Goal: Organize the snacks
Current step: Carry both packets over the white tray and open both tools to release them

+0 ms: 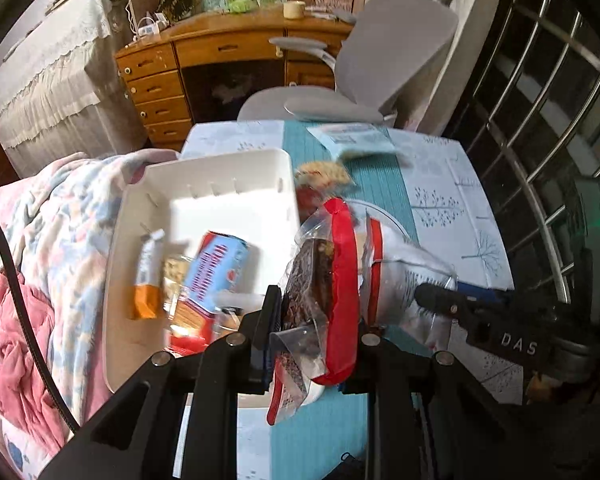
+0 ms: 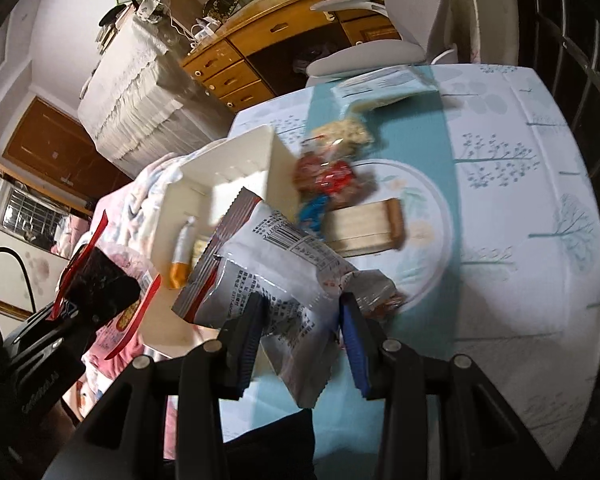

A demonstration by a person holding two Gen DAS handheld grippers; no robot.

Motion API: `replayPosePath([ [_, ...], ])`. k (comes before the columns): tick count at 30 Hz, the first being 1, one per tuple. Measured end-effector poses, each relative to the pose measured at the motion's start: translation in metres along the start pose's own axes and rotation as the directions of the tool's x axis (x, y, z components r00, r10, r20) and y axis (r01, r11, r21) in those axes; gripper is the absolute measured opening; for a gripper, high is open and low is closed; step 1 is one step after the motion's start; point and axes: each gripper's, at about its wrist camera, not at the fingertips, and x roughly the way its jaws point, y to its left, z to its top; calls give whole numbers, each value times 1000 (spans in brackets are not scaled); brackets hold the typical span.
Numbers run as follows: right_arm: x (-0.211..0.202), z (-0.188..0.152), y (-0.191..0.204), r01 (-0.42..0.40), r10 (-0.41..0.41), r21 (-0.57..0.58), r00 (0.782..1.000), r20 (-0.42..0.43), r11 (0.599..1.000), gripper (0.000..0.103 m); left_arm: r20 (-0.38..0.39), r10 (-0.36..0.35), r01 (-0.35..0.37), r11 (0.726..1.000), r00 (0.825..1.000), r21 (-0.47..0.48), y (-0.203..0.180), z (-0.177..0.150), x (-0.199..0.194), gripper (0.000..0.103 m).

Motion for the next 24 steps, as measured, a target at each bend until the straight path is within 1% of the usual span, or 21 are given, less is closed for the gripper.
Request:
replayPosePath([
  [6, 18, -9, 52, -30, 30, -2, 999, 12, 1000, 39, 18, -3, 3, 1000, 1000, -13, 50, 3, -8, 20],
  [10, 36, -15, 87, -52, 53, -19, 999, 9, 998, 39, 15, 2, -2, 1000, 1000, -13, 83, 5, -7, 20],
  [16, 56, -19, 122, -71, 71, -29, 997, 28, 997, 40, 12, -1, 1, 1000, 1000, 1, 124, 5, -2, 20],
  [18, 60, -20, 128, -64, 65, -26, 997, 38, 998, 40, 4, -6, 6, 1000, 1000, 5, 134, 5, 0, 21],
  [21, 63, -21, 133, -32, 33, -17, 998, 54, 999, 40, -11, -9, 9, 1000, 1000, 14, 148, 6, 5, 21],
  [23, 64, -23, 134, -5, 6, -3, 997, 72, 1000, 42, -21, -15, 15, 1000, 1000, 19, 152, 7, 8, 22],
  [24, 63, -24, 133, 8, -8, 7, 996, 85, 1000, 42, -24, -16, 16, 1000, 1000, 22, 154, 8, 9, 28],
])
